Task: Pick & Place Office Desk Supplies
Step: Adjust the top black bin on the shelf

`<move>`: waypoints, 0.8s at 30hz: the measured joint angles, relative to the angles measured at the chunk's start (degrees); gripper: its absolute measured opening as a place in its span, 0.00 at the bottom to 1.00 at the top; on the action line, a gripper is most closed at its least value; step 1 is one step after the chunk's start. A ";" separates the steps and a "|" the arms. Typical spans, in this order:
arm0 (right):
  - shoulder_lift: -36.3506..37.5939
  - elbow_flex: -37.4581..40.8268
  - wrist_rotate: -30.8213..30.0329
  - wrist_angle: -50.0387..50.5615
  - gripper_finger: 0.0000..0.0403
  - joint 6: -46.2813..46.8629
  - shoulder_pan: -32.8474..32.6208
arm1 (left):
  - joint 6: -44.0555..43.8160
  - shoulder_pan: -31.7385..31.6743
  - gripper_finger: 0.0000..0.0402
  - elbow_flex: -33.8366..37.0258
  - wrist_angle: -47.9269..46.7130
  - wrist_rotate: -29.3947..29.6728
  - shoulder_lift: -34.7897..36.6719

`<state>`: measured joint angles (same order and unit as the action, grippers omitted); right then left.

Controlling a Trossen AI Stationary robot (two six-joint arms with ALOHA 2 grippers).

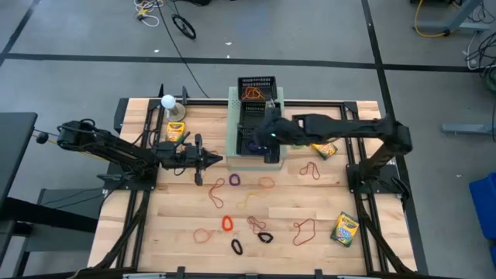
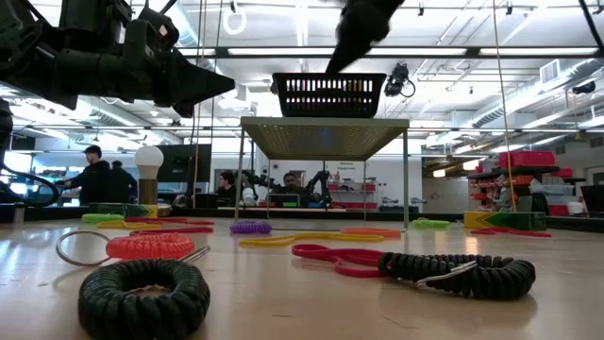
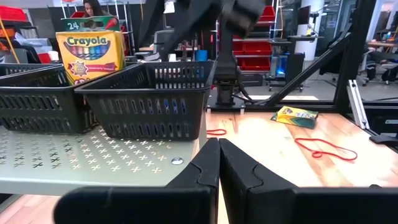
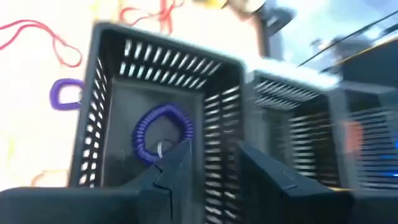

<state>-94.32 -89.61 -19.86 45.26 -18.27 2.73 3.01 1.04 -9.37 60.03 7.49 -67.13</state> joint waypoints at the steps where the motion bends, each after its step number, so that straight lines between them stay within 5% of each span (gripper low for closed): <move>1: 0.96 -0.47 -2.20 1.16 0.31 -0.61 -1.07 | 0.00 0.00 0.02 0.00 -0.08 0.00 0.00; 6: 6.98 -0.35 -5.27 7.27 0.19 1.75 -6.52 | -0.80 0.00 0.02 0.02 -0.54 -0.11 -0.47; 11: 15.54 9.68 -5.24 6.30 0.03 9.33 -11.12 | -1.36 0.01 0.02 0.02 -0.94 -3.28 -0.50; 19: 32.55 39.38 -4.35 -19.63 0.04 19.89 -16.19 | -1.93 0.00 0.02 -0.04 -0.14 -0.48 -0.50; 24: 38.28 51.96 -4.22 -34.79 0.01 21.54 -17.19 | -4.41 -0.03 0.02 -1.54 -0.33 10.33 -0.50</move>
<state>-56.04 -37.65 -24.08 10.47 3.27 -14.46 -1.40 1.01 -10.90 59.70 17.82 -67.64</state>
